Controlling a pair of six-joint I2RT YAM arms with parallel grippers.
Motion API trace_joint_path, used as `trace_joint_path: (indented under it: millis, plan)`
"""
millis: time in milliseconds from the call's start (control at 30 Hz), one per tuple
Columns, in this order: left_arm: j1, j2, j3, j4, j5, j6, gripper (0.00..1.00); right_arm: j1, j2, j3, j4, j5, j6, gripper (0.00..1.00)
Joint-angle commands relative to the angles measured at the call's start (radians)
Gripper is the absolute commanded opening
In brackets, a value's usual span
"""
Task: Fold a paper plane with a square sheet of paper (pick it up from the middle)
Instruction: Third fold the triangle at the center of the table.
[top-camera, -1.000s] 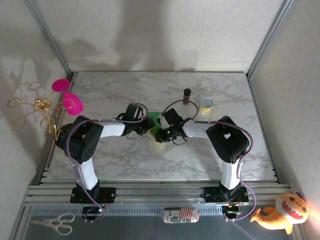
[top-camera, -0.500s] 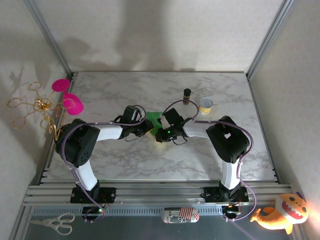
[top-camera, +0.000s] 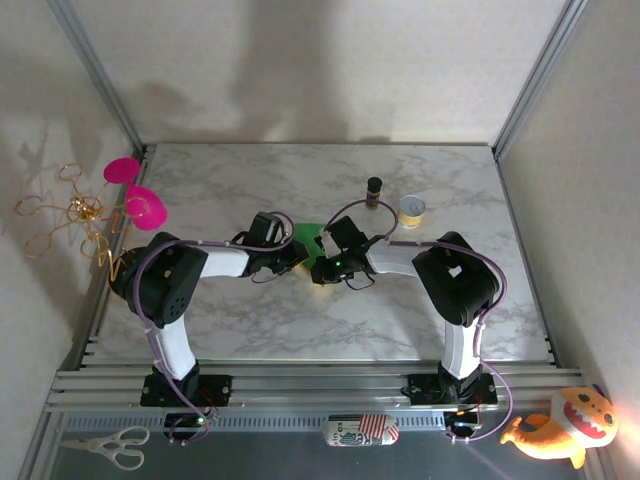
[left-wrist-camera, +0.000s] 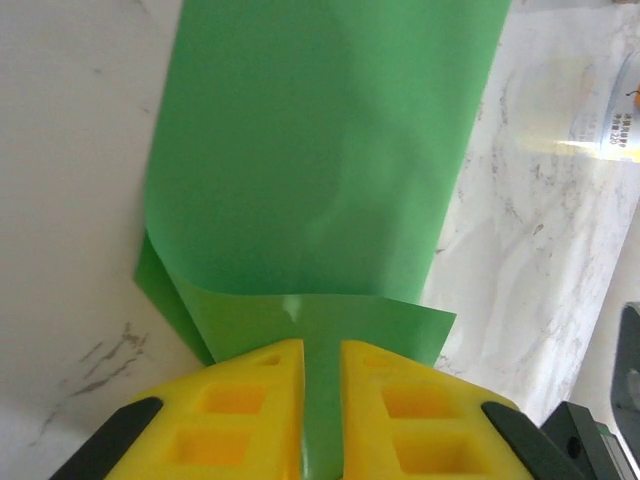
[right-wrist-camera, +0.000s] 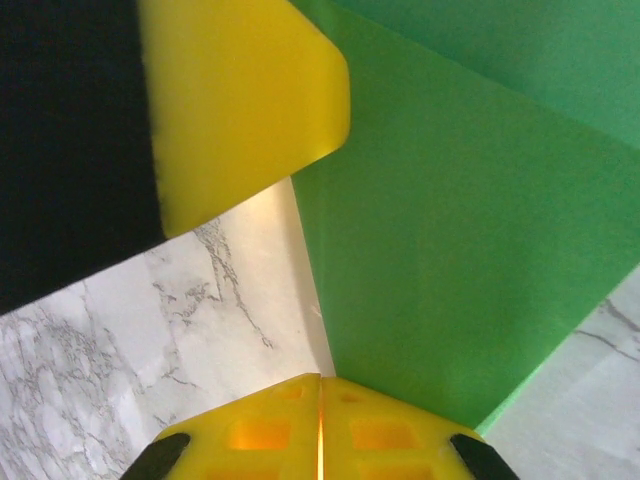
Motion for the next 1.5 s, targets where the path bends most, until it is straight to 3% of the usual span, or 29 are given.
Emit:
trace_joint_path:
  millis: [0, 200, 633, 1300, 1467]
  plan:
    - [-0.002, 0.018, 0.027, -0.053, -0.039, 0.019, 0.16, -0.009, -0.016, 0.021, -0.025, -0.021, -0.001, 0.12]
    - [-0.003, 0.038, 0.049, -0.118, -0.068, 0.008, 0.15, -0.009, -0.076, 0.016, -0.015, 0.023, -0.002, 0.15]
    - [-0.003, 0.06, 0.072, -0.184, -0.091, -0.003, 0.15, -0.009, -0.04, 0.028, -0.06, 0.11, -0.008, 0.14]
    - [-0.003, 0.068, 0.099, -0.193, -0.08, 0.016, 0.15, -0.009, 0.005, 0.018, -0.094, 0.154, 0.011, 0.13]
    - [-0.009, 0.005, 0.13, -0.138, -0.037, 0.058, 0.19, -0.009, 0.015, 0.02, -0.123, 0.176, 0.016, 0.11]
